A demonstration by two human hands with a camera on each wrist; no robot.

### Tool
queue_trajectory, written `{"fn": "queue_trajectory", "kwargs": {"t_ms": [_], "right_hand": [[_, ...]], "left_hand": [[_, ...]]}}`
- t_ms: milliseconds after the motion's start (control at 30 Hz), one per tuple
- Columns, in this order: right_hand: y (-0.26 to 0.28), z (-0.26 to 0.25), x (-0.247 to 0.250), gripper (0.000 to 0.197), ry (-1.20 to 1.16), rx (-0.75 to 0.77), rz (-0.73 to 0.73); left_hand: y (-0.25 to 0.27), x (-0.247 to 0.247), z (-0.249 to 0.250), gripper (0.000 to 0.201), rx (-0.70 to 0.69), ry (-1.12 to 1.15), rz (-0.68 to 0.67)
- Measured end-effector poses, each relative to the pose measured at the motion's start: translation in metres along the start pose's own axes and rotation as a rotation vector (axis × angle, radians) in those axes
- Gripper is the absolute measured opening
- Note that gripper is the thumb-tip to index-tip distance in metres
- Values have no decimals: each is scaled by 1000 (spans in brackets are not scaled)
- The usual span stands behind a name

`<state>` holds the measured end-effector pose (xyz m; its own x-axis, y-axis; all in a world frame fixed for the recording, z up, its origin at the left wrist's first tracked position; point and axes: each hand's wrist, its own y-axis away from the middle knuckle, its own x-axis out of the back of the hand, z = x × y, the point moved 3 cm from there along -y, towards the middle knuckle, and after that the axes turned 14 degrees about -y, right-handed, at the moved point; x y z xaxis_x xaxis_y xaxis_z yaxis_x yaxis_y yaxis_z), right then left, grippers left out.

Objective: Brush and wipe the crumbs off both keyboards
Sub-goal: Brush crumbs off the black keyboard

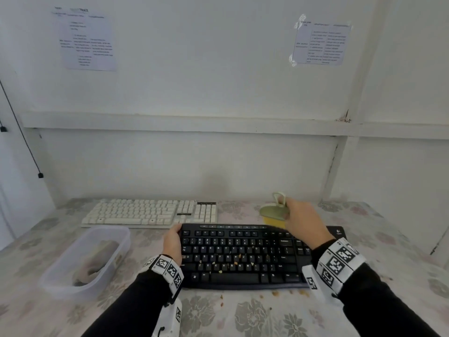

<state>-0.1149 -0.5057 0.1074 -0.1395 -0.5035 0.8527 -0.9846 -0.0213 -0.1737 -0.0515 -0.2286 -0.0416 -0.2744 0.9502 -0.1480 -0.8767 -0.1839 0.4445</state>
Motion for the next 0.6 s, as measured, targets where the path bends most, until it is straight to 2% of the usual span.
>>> {"fn": "queue_trajectory", "kwargs": {"t_ms": [200, 300, 400, 500, 600], "right_hand": [[-5, -91, -68, 28, -305, 260, -186], [-5, -114, -100, 30, -309, 314, -252], [-2, -114, -111, 31, -267, 308, -303], [0, -98, -108, 29, -175, 290, -315], [0, -76, -96, 25, -125, 202, -291]], "left_hand": [[1, 4, -1, 36, -19, -30, -24], [3, 6, 2, 34, -128, -55, -7], [5, 6, 4, 37, -177, -51, 1], [2, 6, 1, 38, -91, -4, -14], [-2, 7, -2, 39, -44, 27, -27]]}}
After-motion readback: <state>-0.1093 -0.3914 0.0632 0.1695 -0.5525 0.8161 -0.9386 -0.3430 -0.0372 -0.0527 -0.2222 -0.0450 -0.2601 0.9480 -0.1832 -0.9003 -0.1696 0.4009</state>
